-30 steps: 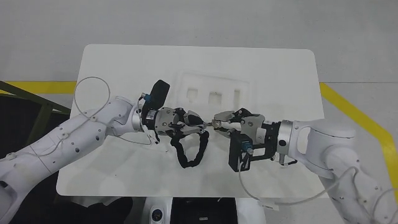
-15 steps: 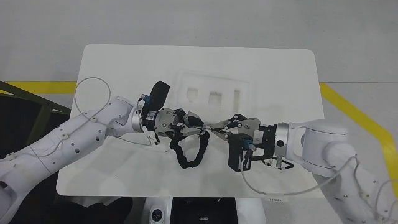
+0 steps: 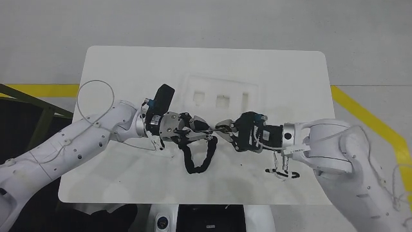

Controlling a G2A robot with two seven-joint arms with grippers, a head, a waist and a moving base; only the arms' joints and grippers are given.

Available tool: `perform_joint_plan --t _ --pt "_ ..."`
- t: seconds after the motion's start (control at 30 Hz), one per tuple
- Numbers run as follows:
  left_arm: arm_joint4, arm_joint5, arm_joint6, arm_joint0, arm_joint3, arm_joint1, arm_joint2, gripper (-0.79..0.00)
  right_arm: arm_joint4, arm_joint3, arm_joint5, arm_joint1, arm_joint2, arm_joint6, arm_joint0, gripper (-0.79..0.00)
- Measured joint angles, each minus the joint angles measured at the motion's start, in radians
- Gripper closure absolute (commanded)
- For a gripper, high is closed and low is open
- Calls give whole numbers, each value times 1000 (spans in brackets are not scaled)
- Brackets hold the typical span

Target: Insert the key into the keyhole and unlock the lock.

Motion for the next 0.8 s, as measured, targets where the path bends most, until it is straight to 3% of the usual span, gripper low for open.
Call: perform_joint_plan --t 0.17,0.2,0.23,0.27,0.5,0.63,0.8 --pt "3 0 -3 0 -1 1 0 0 62 4 67 2 -1 20 -7 0" --pt "3 0 -3 0 -2 2 0 0 67 2 71 3 -1 23 -8 -274" --pt "4 0 -4 -1 -2 2 0 0 69 1 72 3 -2 25 -10 -634" --pt "5 0 -5 -1 -1 2 0 0 70 -1 71 4 -4 27 -12 -785" --pt "21 0 -14 -6 49 12 -20 0 57 6 51 8 -6 19 -15 -785" --pt "50 6 -73 4 110 31 -52 0 29 16 25 13 14 -15 -34 -785" --pt "44 92 -108 57 129 65 -110 0 -44 41 5 19 59 -104 -81 -785"
